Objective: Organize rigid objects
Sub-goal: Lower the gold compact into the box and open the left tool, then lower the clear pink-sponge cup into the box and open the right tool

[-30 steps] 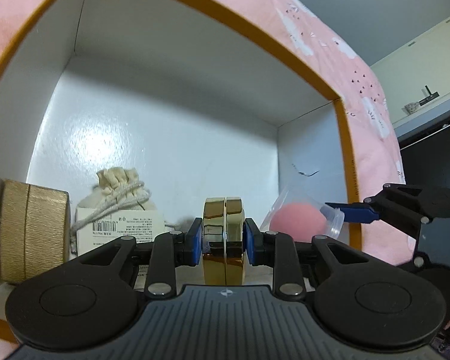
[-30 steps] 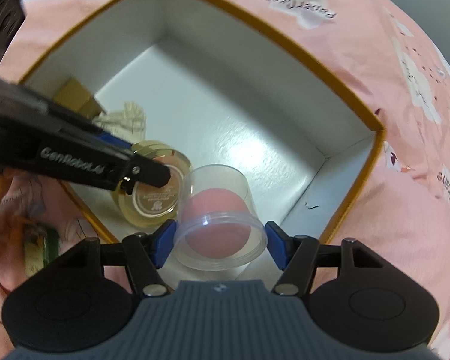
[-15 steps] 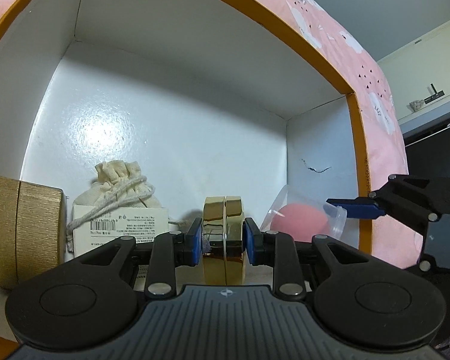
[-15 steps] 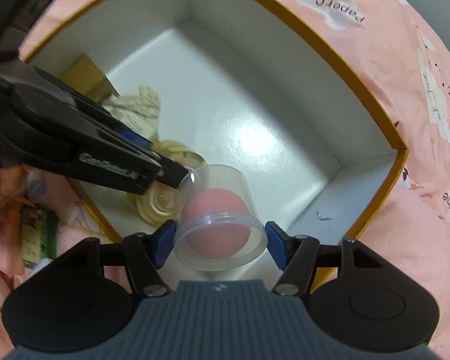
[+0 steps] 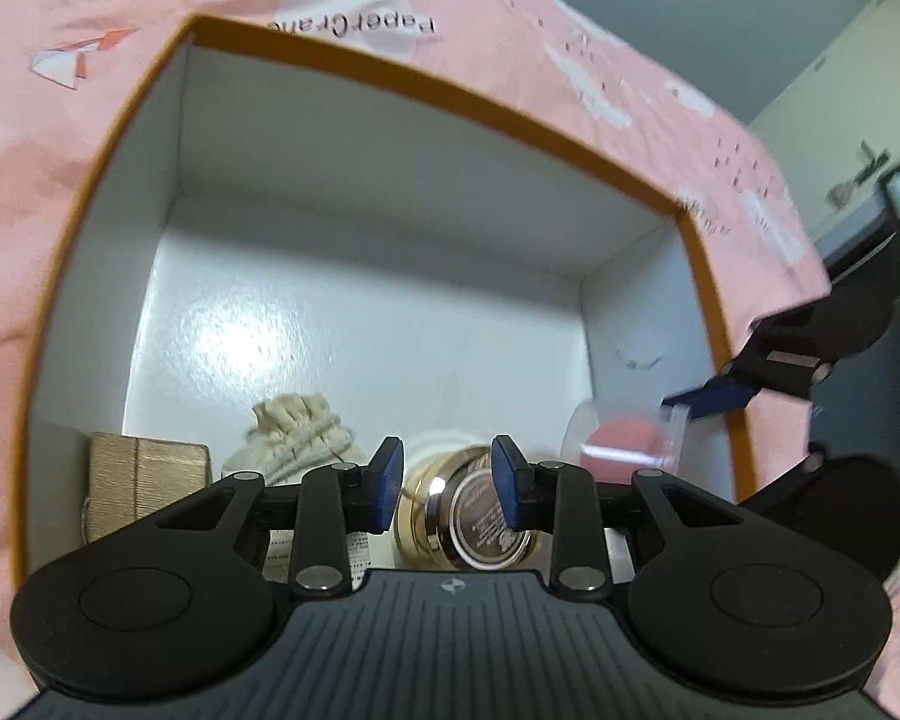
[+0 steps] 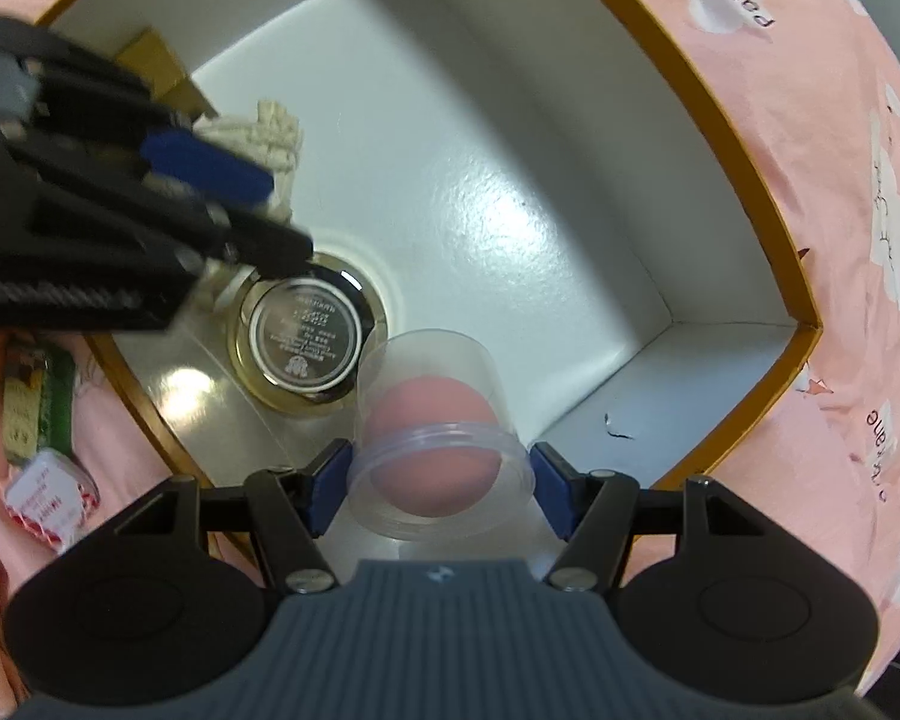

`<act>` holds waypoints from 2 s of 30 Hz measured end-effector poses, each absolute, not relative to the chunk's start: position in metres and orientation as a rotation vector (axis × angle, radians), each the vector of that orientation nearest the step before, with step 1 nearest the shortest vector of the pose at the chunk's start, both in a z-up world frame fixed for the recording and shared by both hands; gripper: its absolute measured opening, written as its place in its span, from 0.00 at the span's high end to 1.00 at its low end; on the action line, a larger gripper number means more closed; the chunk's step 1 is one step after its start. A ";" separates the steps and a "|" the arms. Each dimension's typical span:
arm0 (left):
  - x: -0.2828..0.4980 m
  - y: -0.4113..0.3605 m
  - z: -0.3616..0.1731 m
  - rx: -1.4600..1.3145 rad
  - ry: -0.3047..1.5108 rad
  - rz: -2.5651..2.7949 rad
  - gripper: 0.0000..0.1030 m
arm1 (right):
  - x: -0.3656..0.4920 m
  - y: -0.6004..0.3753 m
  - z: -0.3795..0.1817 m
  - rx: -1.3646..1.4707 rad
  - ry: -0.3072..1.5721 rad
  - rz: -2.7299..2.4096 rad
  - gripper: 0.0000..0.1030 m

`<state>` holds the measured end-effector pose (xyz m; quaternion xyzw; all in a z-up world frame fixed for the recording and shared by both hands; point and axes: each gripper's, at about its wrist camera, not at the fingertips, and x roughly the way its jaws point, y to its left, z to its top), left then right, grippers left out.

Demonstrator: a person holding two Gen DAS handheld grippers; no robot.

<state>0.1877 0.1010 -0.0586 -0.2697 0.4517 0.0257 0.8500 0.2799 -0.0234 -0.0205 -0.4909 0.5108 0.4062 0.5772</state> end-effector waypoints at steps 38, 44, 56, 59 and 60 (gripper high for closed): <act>0.180 0.094 -0.062 -0.560 0.944 -0.010 0.65 | 0.321 -0.002 -0.048 -1.041 1.436 0.892 0.43; 0.177 0.088 -0.060 -0.522 0.950 -0.018 0.65 | 0.311 -0.006 -0.056 -1.066 1.482 0.923 0.43; 0.167 0.083 -0.048 -0.509 0.920 -0.004 0.65 | 0.294 -0.019 -0.021 -0.960 1.367 0.914 0.35; 0.159 0.079 -0.042 -0.499 0.896 0.003 0.65 | 0.284 -0.030 -0.007 -0.905 1.303 0.913 0.35; 0.155 0.078 -0.039 -0.492 0.888 0.008 0.65 | 0.279 -0.034 -0.002 -0.882 1.278 0.916 0.35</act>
